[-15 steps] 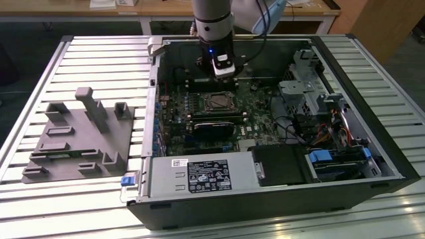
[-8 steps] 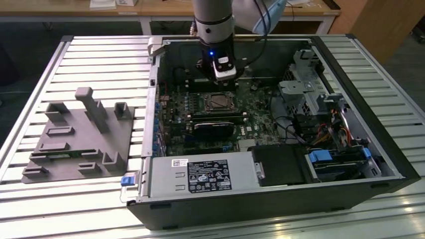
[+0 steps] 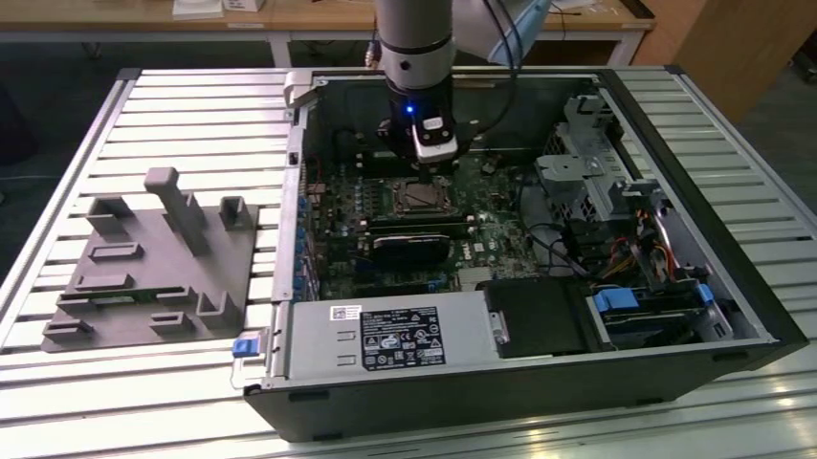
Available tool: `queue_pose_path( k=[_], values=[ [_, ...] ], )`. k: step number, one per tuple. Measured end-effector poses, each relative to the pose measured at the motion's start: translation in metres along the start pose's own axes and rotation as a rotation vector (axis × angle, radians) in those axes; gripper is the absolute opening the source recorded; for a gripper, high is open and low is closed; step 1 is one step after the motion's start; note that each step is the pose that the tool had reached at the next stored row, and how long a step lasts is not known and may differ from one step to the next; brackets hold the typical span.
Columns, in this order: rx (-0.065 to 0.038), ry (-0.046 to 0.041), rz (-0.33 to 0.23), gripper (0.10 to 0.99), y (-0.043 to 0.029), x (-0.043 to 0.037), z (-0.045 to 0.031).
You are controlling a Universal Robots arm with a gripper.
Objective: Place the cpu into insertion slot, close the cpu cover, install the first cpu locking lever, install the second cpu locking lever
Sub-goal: 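Install the first cpu locking lever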
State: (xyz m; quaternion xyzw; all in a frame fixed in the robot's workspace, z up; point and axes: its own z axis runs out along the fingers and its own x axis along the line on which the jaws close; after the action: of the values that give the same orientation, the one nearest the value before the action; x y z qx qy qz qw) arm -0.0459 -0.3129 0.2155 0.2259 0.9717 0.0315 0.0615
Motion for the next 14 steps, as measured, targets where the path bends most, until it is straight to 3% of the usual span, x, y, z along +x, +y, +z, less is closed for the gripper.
queue_pose_path(
  k=[3,4,9,14],
  values=[
    [0.014,0.0227,0.001,0.106,-0.0008,-0.0027,0.0008],
    [0.018,0.0266,0.001,0.106,-0.0009,-0.0033,0.0009],
    [0.048,0.0335,0.0,0.106,0.0003,-0.0068,0.0015],
    [0.088,0.0387,-0.001,0.106,0.002,-0.0104,0.0024]
  ],
)
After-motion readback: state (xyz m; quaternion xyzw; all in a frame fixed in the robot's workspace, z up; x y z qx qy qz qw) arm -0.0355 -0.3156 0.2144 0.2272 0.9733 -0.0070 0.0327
